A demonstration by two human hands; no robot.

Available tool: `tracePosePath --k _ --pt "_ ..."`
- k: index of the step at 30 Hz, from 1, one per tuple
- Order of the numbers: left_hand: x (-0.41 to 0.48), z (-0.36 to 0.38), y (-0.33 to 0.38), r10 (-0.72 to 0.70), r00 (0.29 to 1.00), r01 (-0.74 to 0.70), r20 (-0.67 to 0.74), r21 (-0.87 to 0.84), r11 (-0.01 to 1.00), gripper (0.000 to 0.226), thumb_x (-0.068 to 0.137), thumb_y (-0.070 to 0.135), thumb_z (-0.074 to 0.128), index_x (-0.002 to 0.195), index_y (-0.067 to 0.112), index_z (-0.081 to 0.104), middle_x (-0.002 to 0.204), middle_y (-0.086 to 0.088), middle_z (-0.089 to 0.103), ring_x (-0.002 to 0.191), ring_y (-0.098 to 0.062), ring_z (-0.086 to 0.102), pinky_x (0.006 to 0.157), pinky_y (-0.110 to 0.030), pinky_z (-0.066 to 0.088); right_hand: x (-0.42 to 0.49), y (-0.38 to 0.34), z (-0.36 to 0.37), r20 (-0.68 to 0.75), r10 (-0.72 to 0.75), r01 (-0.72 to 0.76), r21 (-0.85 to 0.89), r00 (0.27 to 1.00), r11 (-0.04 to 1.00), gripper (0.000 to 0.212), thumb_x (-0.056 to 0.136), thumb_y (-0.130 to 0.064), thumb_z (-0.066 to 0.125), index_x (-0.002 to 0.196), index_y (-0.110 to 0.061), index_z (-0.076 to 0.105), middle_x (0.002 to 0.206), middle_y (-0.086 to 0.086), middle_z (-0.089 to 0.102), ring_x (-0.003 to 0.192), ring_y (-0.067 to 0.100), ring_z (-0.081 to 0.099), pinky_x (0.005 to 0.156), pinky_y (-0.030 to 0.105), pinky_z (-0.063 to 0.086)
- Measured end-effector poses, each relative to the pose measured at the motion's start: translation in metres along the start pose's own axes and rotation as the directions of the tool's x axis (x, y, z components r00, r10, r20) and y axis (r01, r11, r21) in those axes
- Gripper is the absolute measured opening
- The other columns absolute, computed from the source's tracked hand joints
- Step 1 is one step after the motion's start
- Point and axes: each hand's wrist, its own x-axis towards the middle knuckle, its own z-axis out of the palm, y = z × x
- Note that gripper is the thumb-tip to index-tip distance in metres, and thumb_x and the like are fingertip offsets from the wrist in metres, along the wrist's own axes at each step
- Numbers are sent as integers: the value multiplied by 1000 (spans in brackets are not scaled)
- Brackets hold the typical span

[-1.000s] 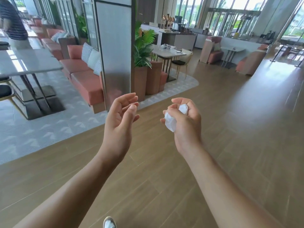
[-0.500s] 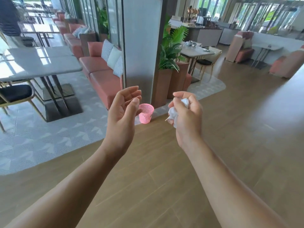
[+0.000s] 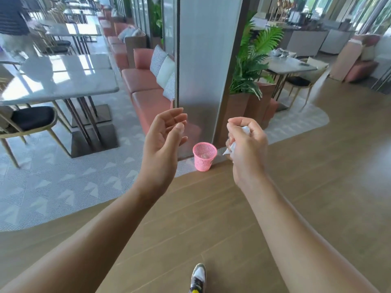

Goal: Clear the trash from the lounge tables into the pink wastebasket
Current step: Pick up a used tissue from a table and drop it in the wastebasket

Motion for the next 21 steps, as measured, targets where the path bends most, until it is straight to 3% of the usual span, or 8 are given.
tracePosePath --k 7,11,15,21 --pt "124 41 -61 -17 997 18 -76 15 1000 28 99 26 51 124 30 63 126 5 72 124 -16 67 94 -34 58 163 14 23 39 10 -10 -10 999 1000 12 89 -10 70 82 -20 68 56 -10 51 50 9 46 49 25 43" --pt "178 55 -93 -39 993 41 -112 17 999 29 99 25 51 125 29 63 124 7 72 124 -15 67 96 -36 59 229 33 30 42 29 -28 -8 999 1000 9 80 -22 72 75 -28 69 57 -11 51 51 8 47 58 24 54" --pt "229 67 -131 -75 989 77 -126 10 997 30 98 24 51 125 26 63 126 3 72 125 -19 67 97 -38 58 291 60 36 14 47 -47 -17 999 999 11 84 -20 71 75 -26 69 54 -9 49 54 7 49 69 32 58" --pt "317 73 -203 -106 987 108 -123 16 994 31 99 26 52 129 25 63 128 2 71 127 -20 66 98 -38 59 392 110 59 8 75 -75 -23 997 997 11 78 -19 69 70 -25 65 55 -6 50 48 12 48 56 32 57"
